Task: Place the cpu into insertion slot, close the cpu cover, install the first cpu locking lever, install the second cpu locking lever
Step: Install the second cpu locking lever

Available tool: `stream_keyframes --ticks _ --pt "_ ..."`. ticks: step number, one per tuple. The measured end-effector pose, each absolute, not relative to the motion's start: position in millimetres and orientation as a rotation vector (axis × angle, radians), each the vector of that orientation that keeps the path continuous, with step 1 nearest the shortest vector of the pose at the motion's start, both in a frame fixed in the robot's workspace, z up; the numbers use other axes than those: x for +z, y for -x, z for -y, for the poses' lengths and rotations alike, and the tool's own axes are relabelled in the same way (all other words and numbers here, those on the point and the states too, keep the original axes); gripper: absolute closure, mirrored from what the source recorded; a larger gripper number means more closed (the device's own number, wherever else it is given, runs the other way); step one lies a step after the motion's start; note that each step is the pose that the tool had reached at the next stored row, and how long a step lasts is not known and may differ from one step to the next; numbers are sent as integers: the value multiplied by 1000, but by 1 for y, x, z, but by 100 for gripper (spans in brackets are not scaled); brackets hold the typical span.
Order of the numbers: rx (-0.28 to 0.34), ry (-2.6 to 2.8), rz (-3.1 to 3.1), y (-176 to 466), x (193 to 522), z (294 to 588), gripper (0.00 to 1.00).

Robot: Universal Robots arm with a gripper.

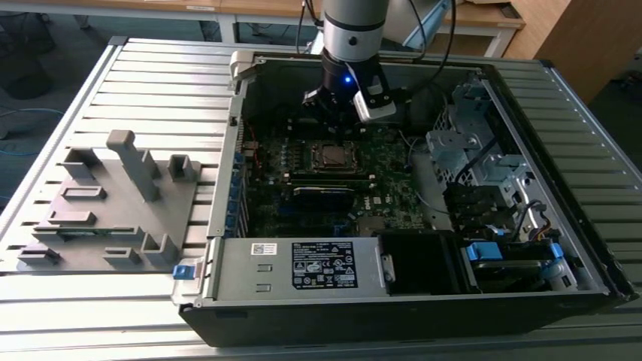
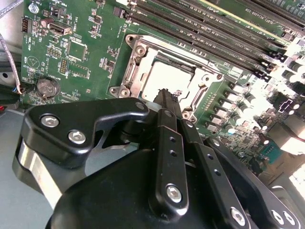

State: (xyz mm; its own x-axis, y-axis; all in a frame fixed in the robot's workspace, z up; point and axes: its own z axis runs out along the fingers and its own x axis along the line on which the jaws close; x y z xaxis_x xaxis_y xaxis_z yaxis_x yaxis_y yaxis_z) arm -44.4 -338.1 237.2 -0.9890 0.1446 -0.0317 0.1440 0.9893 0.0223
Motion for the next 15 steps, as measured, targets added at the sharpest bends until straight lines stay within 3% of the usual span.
stream_keyframes --ticks 15 --pt "32 -225 -3100 44 246 338 90"
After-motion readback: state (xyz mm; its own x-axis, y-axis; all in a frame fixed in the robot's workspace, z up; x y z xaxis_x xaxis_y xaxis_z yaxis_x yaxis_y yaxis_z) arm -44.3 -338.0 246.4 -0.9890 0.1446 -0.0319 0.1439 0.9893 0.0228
